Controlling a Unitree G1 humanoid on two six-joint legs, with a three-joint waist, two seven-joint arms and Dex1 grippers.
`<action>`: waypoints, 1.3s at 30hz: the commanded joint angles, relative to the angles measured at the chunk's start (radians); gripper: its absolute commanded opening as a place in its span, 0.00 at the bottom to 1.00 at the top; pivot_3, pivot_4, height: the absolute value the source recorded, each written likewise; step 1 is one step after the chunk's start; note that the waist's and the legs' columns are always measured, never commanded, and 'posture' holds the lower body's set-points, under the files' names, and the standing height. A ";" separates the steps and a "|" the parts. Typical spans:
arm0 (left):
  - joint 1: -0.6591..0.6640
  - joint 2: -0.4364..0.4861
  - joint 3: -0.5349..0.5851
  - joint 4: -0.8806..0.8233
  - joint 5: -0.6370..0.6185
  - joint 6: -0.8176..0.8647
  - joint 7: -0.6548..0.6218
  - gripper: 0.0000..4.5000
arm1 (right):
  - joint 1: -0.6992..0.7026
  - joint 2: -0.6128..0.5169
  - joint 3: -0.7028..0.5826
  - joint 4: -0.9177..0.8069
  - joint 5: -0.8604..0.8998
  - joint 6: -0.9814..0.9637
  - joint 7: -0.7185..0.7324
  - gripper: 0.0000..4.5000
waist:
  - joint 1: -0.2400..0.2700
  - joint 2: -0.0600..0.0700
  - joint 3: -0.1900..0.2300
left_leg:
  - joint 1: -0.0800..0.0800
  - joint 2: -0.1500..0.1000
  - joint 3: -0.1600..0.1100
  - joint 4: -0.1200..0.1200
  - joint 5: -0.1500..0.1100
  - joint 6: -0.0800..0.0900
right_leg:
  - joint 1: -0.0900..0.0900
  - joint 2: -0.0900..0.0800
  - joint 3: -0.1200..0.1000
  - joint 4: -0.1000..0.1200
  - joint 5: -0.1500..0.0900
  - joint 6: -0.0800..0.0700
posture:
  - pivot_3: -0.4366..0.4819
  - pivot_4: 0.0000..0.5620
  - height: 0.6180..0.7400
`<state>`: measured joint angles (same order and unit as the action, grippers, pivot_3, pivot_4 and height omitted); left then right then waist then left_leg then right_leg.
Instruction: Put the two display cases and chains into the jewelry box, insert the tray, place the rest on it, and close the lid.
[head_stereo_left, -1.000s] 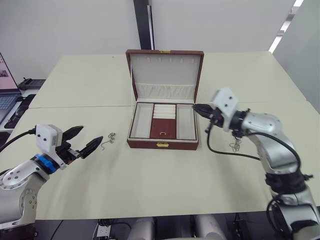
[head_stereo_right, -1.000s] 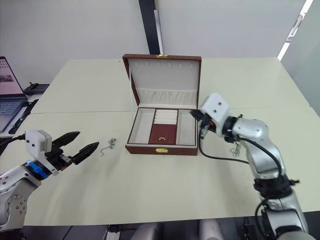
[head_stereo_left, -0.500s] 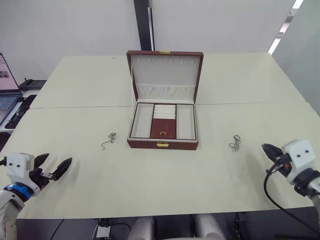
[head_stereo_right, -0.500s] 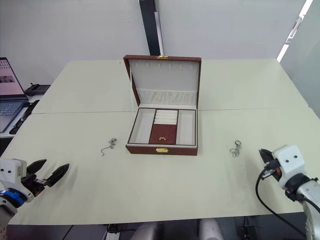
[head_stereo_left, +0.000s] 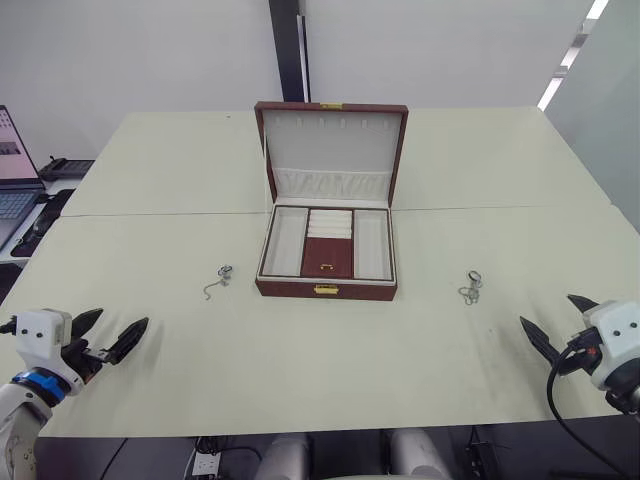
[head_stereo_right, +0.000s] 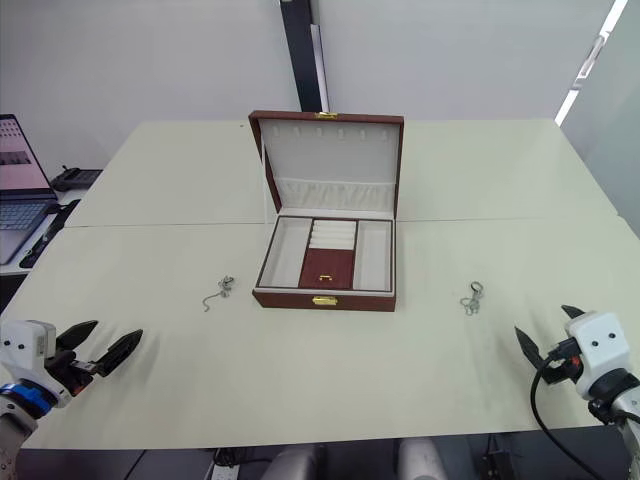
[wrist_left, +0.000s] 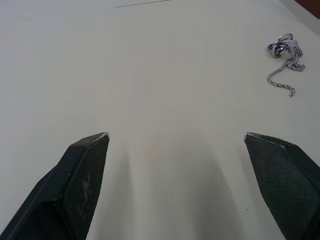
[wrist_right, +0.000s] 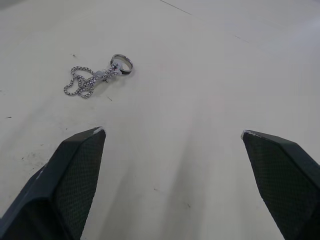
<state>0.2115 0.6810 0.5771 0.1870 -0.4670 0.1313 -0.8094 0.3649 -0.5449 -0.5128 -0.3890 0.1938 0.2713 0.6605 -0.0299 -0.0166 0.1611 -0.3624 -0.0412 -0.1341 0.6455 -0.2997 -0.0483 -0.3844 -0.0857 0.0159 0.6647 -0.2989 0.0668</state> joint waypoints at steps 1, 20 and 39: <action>-0.007 0.002 0.012 -0.037 -0.016 0.001 -0.002 1.00 | 0.003 -0.017 -0.019 -0.014 0.023 -0.020 -0.002 0.99 | 0.000 0.000 0.000 | 0.000 0.000 0.000 0.000 0.000 0.000 | 0.000 0.000 0.000 0.000 0.000 0.000 | 0.48 0.27 1.00; -0.014 0.006 0.019 -0.091 -0.020 0.024 -0.016 1.00 | -0.017 -0.036 -0.004 -0.004 0.043 -0.026 -0.005 0.99 | 0.000 0.000 0.000 | 0.000 0.000 0.000 0.000 0.000 0.000 | 0.000 0.000 0.000 0.000 0.000 0.000 | 0.48 0.27 1.00; 0.021 -0.004 0.017 -0.147 -0.039 0.063 -0.005 1.00 | -0.012 -0.123 -0.022 -0.003 0.101 -0.026 0.099 0.99 | 0.000 0.000 -0.001 | 0.000 0.000 0.000 0.000 0.000 0.000 | 0.001 0.000 0.000 0.000 0.000 0.000 | 0.48 0.27 1.00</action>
<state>0.2289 0.6757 0.5758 0.0764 -0.4910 0.1941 -0.8173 0.3510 -0.6555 -0.5078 -0.3855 0.2780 0.2669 0.7577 -0.0296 -0.0167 0.1605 -0.3623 -0.0414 -0.1339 0.6460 -0.2996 -0.0483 -0.3838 -0.0857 0.0155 0.6648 -0.2989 0.0668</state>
